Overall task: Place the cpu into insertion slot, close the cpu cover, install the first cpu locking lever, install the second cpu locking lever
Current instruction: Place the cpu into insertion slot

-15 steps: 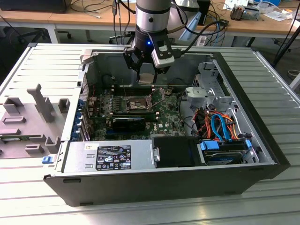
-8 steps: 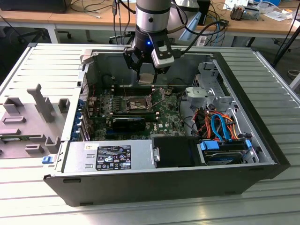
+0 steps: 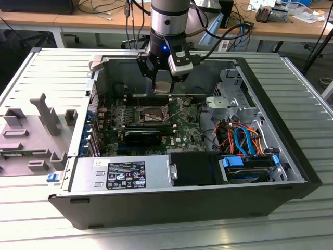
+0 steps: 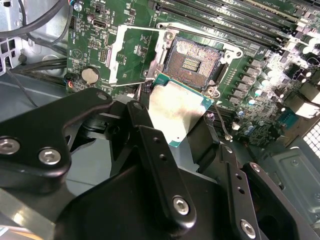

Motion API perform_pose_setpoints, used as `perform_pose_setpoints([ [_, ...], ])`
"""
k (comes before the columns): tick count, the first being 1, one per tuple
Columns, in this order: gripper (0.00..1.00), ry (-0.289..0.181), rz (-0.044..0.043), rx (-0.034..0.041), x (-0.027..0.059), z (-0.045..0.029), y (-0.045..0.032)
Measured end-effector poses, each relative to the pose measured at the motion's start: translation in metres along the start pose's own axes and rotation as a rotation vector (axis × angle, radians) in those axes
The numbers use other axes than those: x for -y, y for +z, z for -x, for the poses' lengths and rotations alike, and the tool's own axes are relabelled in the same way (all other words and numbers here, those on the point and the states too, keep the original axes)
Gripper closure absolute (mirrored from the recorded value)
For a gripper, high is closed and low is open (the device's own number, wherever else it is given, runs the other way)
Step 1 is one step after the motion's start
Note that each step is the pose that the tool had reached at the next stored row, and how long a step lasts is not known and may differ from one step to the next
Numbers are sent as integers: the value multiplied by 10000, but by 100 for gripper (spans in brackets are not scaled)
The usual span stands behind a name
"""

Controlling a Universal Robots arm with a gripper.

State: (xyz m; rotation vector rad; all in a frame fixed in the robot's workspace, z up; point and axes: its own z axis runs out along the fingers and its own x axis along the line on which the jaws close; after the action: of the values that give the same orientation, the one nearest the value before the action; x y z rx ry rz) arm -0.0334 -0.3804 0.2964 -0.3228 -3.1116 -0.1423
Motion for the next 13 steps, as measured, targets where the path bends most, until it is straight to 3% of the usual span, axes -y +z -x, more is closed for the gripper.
perform_pose_setpoints([
  [13, 45, 93, 2, 9, 0, 0, 1],
])
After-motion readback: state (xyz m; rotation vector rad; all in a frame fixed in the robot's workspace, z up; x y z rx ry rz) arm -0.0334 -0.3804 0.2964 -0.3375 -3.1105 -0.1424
